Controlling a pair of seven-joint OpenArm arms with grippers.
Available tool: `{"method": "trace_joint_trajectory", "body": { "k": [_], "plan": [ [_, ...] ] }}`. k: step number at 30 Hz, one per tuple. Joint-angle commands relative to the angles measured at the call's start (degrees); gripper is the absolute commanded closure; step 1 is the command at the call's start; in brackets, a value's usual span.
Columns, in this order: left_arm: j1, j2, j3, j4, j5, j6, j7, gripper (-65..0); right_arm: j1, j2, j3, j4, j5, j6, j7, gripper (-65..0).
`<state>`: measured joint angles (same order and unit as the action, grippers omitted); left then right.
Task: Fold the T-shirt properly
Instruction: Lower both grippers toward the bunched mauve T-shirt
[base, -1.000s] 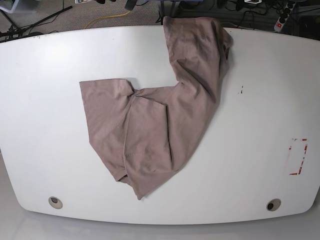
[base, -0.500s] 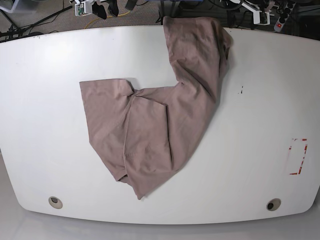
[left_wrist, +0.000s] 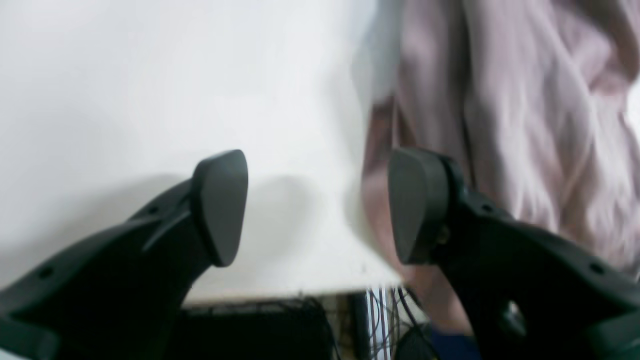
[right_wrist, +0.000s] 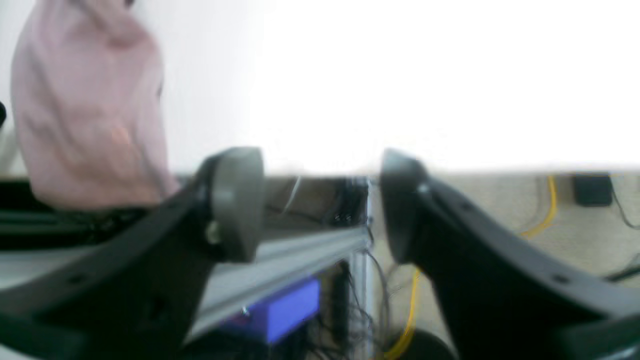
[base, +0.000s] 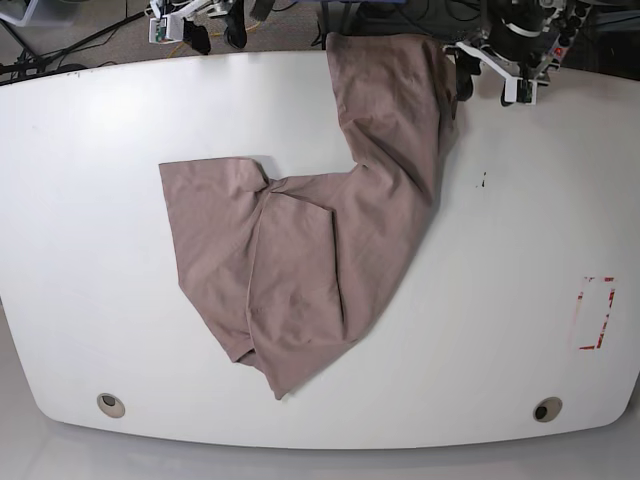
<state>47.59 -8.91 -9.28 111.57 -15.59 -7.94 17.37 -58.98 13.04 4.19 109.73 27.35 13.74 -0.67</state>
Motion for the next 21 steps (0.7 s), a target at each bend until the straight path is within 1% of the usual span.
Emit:
{"method": "trace_joint_trajectory", "body": {
  "k": [1, 5, 7, 9, 13, 18, 21],
  "plan": [
    [1.0, -0.1, 0.3, 0.4, -0.4, -0.4, -0.5, -41.4, 0.0, 0.4, 0.1, 1.0, 1.3, 0.7, 1.0, -40.7],
    [0.5, -0.5, 2.2, 0.3, -0.4, -0.4, -0.5, -41.3, 2.1, 0.5, 0.4, 0.9, 3.3, 0.5, 0.6, -41.4],
    [0.5, -1.7, 4.0, 0.3, -0.4, -0.4, -0.4, -41.1, 3.3, 0.5, 0.4, 1.0, 4.1, 0.4, -1.4, -41.5],
    [0.4, -2.9, 6.2, -0.2, -0.4, -0.4, -0.4, -41.0, 5.7, 0.5, 0.6, 1.4, 5.0, 0.3, -4.9, -41.2],
    [0.3, -3.0, 7.2, -2.0, -0.4, -0.4, -0.5, -41.0, 7.9, 0.0, 2.4, 2.1, 5.8, 0.6, -9.9, -41.1],
    [-0.3, -3.0, 7.4, -4.4, -0.4, -0.4, -0.6, -41.0, 10.6, -0.1, 2.5, 3.4, 5.8, 0.6, -12.7, -41.1],
    [-1.2, -3.4, 8.6, -4.6, -0.4, -0.4, -0.6, -40.8, 12.2, -0.1, 2.5, 3.4, 5.8, 0.5, -13.9, -41.1]
  ]
}}
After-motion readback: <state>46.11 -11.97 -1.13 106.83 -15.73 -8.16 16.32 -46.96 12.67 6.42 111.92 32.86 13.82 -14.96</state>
